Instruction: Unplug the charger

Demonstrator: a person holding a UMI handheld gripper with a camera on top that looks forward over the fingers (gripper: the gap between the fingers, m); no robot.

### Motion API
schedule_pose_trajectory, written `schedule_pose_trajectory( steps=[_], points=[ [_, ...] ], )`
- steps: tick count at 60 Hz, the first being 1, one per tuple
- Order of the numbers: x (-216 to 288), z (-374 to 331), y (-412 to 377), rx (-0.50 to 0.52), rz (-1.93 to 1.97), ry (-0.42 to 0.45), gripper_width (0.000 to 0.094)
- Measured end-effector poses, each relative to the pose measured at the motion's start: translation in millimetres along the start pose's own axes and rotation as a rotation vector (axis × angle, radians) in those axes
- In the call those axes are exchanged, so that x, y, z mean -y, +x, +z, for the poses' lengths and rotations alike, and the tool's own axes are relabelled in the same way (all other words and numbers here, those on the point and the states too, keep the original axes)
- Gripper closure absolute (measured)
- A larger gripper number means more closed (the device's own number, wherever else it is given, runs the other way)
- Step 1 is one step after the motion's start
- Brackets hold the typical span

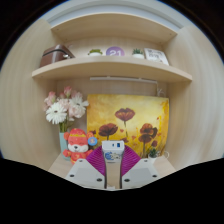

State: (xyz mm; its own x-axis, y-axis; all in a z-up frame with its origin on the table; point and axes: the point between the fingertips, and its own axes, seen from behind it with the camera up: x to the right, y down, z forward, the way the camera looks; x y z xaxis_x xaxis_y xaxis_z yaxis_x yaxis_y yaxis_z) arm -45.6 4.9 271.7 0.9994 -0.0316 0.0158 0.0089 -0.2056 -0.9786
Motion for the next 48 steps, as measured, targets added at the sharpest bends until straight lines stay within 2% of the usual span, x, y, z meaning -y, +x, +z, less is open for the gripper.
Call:
schedule_pose_trajectory(
  steps=[1, 3, 6, 9, 15, 21, 28, 34, 44, 48],
  points=[
    [20.4, -3.1, 13.6, 0.000, 0.008, 0.046, 0.0774],
    [48.3, -7.8, 36.1, -0.009, 0.037, 0.084, 0.0775],
    [62.3, -10.5, 68.2, -0.017, 0.062, 0.084, 0.0775],
    [54.2, -8.3, 101.0, -0.039, 0.073, 0.050, 0.0775],
    [-22.7, 0.4, 150.9, -0.062, 0.070, -0.098, 0.0775],
    [-110.0, 3.1, 176.9, -0.031, 0.078, -0.295, 0.0776],
    [-194.9, 3.0, 180.5, 0.016, 0.079, -0.444, 0.0776],
    [-238.3, 3.4, 182.4, 0.040, 0.069, -0.522, 0.0775],
    [-279.5, 5.0, 189.6, 0.056, 0.088, -0.621, 0.0755],
    [-280.2, 6.8, 189.8, 0.052, 0.090, -0.610, 0.0744]
  ],
)
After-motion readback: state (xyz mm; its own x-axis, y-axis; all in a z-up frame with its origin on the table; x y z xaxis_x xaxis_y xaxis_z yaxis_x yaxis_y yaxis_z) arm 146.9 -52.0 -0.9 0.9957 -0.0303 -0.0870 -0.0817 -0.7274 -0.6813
